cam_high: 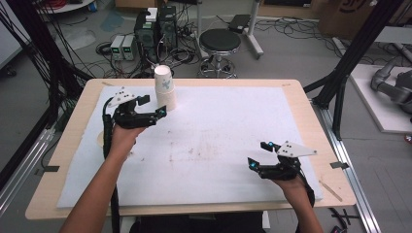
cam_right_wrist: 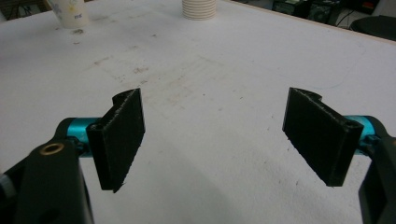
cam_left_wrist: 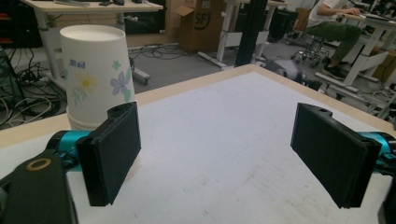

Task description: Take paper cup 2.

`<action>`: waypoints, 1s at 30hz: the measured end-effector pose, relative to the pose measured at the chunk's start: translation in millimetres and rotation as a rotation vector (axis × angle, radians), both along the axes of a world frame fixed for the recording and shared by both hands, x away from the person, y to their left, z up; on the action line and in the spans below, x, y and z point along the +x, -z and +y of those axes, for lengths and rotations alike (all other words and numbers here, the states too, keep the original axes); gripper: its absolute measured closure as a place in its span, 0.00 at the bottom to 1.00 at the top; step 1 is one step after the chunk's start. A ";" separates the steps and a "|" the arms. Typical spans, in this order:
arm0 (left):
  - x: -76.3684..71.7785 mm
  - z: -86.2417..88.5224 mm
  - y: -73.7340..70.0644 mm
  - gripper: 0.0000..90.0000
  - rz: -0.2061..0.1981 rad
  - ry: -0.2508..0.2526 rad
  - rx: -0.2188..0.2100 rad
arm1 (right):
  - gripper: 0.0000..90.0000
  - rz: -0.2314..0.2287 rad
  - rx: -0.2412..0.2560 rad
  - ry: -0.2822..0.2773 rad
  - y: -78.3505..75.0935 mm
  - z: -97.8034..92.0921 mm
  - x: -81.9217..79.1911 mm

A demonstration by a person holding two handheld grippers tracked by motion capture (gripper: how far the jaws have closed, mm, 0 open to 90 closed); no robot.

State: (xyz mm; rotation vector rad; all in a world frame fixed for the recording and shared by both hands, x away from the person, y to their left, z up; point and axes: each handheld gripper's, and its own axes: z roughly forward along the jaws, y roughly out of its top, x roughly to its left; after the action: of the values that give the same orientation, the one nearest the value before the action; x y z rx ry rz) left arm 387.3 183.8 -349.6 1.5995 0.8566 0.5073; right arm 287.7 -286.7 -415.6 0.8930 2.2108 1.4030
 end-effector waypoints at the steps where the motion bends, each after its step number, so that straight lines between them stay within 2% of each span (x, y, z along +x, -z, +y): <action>1: 4.1 -1.0 -3.0 0.18 0.004 -0.005 -0.002 | 0.24 -0.003 -0.002 -0.002 -0.1 0.2 0.2; 8: 27.2 -3.1 -15.8 0.18 0.014 -0.050 0.013 | 0.24 -0.001 0.001 -0.007 -0.2 0.7 0.0; 12: 41.3 -3.7 -20.3 0.18 0.027 -0.083 0.034 | 0.24 0.002 0.005 -0.005 -0.3 0.0 0.1; 17: 59.2 -4.9 -23.3 0.18 0.042 -0.112 0.058 | 0.24 0.001 0.007 -0.008 0.2 -0.7 0.9; 18: 61.9 -4.7 -23.4 0.18 0.032 -0.122 0.056 | 0.24 0.005 0.010 -0.010 0.3 -0.4 0.9; 21: 72.0 -5.7 -23.7 0.18 0.048 -0.144 0.068 | 0.24 0.006 0.011 -0.014 0.2 0.1 1.0; 24: 78.8 -8.2 -25.0 0.18 0.051 -0.148 0.076 | 0.24 0.002 0.014 -0.012 0.1 -0.3 1.1; 26: 82.2 -10.8 -25.2 0.18 0.038 -0.159 0.082 | 0.24 0.005 0.017 -0.013 -0.2 -0.8 0.8; 30: 93.1 -14.3 -23.7 0.18 0.059 -0.186 0.122 | 0.24 0.002 0.020 -0.010 -0.4 -1.5 0.4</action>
State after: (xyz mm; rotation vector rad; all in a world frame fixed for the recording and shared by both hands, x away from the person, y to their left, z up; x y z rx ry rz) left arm 480.4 169.4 -325.9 1.6603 1.0426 0.6570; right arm 288.1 -288.1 -415.2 0.8915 2.2093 1.4318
